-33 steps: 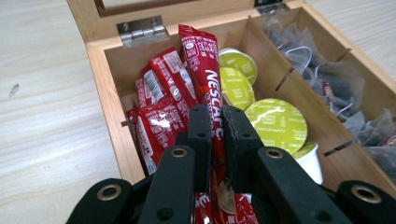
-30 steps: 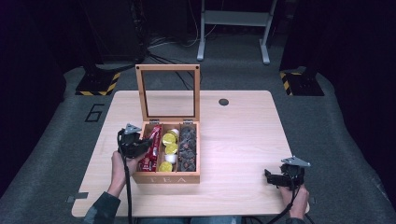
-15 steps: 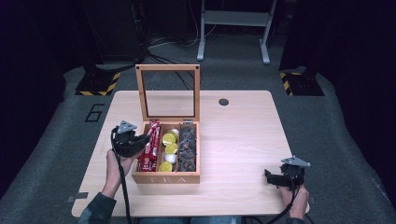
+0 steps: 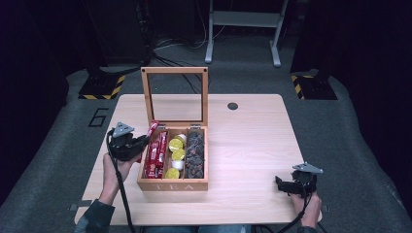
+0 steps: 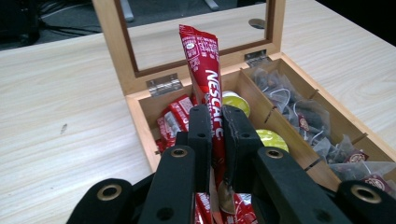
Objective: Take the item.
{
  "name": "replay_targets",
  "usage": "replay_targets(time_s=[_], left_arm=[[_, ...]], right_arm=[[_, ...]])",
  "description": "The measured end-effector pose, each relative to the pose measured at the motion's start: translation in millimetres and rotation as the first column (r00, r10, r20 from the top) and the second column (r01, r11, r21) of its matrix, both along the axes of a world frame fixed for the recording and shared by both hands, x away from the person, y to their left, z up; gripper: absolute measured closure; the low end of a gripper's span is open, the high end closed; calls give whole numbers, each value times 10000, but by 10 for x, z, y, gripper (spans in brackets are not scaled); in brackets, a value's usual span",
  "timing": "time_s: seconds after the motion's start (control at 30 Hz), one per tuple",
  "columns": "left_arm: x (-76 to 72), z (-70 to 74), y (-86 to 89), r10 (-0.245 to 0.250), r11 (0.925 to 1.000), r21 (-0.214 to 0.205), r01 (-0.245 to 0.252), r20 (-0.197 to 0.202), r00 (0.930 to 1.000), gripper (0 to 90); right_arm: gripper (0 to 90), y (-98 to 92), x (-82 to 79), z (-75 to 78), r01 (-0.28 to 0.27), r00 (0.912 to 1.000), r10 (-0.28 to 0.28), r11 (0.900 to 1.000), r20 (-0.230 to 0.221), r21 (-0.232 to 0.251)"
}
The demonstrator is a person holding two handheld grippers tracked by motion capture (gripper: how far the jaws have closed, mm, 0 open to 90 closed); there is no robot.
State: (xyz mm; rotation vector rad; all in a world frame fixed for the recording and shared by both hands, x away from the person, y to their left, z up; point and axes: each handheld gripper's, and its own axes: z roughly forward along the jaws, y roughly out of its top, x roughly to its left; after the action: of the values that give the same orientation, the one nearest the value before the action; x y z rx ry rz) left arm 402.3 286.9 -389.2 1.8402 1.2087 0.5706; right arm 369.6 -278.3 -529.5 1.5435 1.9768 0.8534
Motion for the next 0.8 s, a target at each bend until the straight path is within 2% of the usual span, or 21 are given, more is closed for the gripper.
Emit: replay_targets(time_s=[0.17, 0.33, 0.8], left_arm=[[-3, 16, 66, 105, 9999, 28, -105, 131, 9999, 818], [8, 8, 145, 209, 9998, 54, -209, 93, 9997, 817], [31, -37, 428, 877, 9961, 32, -877, 79, 9961, 818]], right_arm=[[30, 0, 1, 0, 8, 10000, -8, 10000, -1, 4], [30, -5, -2, 0, -47, 10000, 47, 10000, -7, -56], [30, -5, -1, 0, -40, 10000, 40, 10000, -7, -41]])
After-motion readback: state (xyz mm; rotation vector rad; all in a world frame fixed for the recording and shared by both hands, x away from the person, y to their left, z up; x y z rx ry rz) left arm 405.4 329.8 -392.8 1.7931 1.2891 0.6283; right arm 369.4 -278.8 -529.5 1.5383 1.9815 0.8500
